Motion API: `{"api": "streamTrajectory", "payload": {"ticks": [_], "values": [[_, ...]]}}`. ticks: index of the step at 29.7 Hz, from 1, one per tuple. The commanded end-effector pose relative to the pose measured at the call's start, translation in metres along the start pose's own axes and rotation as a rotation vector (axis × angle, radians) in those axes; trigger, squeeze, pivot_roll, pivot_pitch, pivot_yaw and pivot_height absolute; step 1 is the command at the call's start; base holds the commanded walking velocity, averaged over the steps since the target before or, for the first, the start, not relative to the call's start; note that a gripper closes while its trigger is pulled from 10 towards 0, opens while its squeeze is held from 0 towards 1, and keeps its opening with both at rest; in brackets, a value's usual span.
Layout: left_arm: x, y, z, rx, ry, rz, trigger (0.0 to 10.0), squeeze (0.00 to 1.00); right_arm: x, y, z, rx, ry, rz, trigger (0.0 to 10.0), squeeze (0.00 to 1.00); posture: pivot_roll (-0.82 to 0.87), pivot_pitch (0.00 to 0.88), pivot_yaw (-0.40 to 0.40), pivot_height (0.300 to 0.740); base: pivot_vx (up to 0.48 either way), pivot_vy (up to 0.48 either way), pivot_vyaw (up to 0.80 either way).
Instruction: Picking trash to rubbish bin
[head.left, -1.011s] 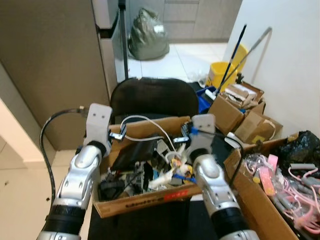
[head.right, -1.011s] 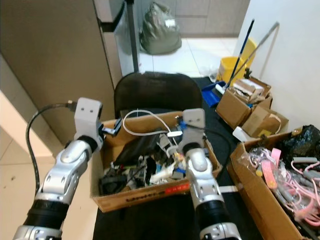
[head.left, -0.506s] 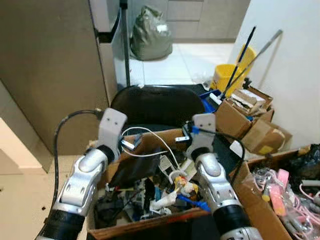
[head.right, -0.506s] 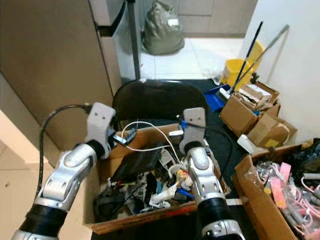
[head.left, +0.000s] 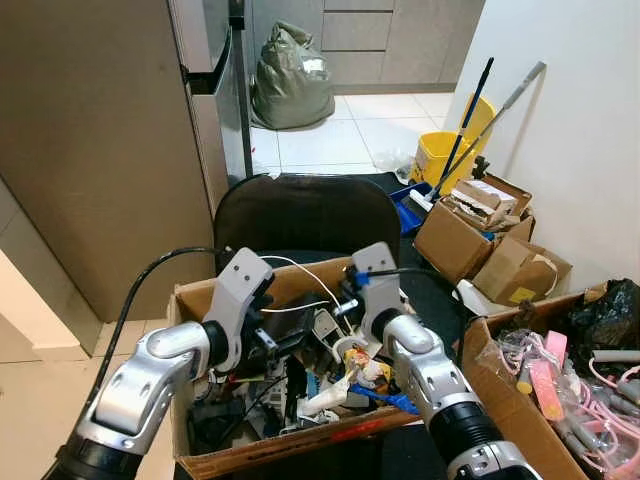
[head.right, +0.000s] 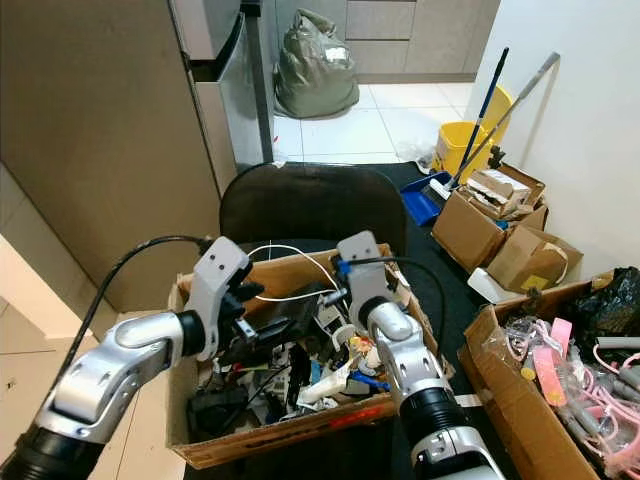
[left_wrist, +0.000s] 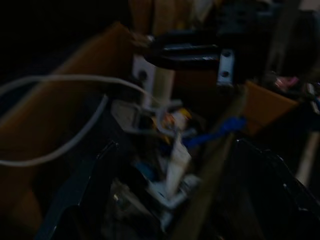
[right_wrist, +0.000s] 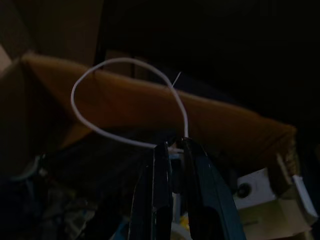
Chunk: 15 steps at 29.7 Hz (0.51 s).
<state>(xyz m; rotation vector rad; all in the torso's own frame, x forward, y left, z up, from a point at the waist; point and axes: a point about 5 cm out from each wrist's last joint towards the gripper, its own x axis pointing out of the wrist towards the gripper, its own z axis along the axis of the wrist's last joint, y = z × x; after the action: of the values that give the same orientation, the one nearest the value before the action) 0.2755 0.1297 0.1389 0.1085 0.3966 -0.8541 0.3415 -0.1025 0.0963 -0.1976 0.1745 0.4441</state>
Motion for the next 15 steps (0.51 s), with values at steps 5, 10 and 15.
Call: {"api": "streamTrajectory", "payload": {"ticks": [5,10,15], "values": [[-0.005,-0.011,-0.008,0.004,0.068,-0.078,10.0,0.00,0.002,0.000,-0.006,0.047,0.027,0.007,10.0,0.00,0.04,0.070,0.010,0.740,0.000,0.000,0.00],[-0.005,-0.011,-0.007,0.005,0.085,-0.078,10.0,0.00,0.002,-0.003,-0.005,0.089,0.030,0.006,10.0,1.00,0.03,0.066,0.013,0.740,0.000,0.000,0.00],[-0.004,-0.004,-0.004,0.047,0.077,-0.022,10.0,0.00,0.001,-0.016,-0.002,0.104,0.011,-0.085,10.0,0.00,0.03,0.064,0.015,0.740,0.000,0.000,0.00]]}}
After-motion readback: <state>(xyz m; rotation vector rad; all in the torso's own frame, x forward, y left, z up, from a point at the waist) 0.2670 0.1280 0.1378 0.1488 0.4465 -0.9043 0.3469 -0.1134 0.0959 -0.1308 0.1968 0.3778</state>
